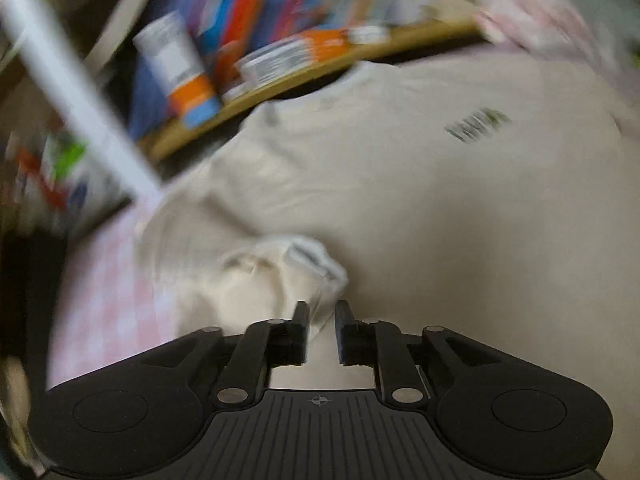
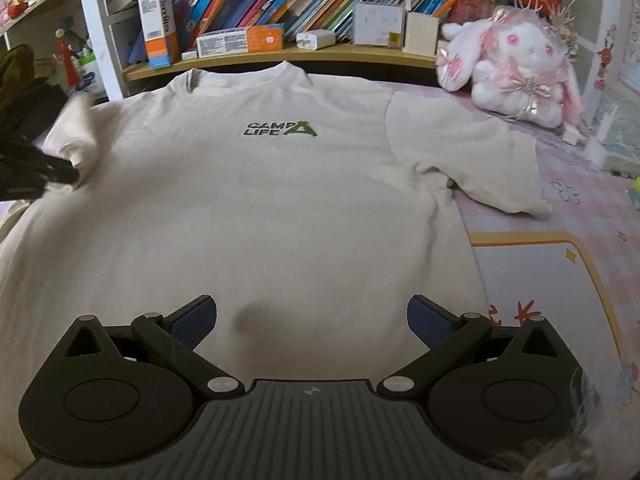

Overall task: Fold clothes
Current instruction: 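Grasp the shirt side edge with the left gripper and lift it, then lay the held side over the shirt body and open the left gripper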

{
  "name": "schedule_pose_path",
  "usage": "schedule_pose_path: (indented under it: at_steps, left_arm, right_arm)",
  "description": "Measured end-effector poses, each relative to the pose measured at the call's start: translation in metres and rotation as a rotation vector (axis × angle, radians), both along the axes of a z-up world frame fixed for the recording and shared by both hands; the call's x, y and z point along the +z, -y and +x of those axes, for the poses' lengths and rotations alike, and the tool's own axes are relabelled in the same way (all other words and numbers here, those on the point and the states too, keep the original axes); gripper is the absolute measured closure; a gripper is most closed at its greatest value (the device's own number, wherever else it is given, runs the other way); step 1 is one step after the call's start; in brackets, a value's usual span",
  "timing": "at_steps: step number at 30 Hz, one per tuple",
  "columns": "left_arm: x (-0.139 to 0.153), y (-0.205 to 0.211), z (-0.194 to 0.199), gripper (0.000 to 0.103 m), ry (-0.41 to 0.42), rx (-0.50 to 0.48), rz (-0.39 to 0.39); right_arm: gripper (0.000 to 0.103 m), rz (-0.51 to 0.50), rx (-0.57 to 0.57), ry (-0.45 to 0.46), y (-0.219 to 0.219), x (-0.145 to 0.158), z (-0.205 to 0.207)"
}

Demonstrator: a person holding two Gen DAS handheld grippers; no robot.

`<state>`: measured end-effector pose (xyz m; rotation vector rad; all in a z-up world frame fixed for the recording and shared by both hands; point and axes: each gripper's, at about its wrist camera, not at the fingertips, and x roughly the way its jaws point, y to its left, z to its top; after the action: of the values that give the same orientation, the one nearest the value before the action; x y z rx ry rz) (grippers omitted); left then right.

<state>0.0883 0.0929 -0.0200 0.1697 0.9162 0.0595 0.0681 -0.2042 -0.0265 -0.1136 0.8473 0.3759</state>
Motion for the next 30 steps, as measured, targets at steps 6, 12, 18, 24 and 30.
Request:
schedule_pose_path:
  at_steps: [6,12,18,24,30]
  left_arm:
    - [0.021,-0.043,-0.019,0.033,0.155,0.243,-0.255]
    - [0.027,-0.075,0.007,0.033,0.257,0.438,-0.391]
    - [0.006,-0.082,0.071,0.091,0.228,0.559,-0.313]
    - [0.004,-0.034,0.110,0.072,0.176,0.285,-0.302]
    - [0.010,-0.055,0.079,0.032,0.231,0.303,-0.368]
  right_arm:
    - [0.000,-0.005,0.035,-0.019,0.008,-0.010,0.000]
    - [0.000,-0.023,0.069,0.002,0.006,-0.012,0.000]
    - [0.000,-0.022,0.088,0.005,0.008,-0.012,0.000]
    - [0.000,-0.025,0.095,0.000,0.008,-0.012,0.000]
    - [0.000,-0.024,0.091,-0.001,0.008,-0.012,0.000]
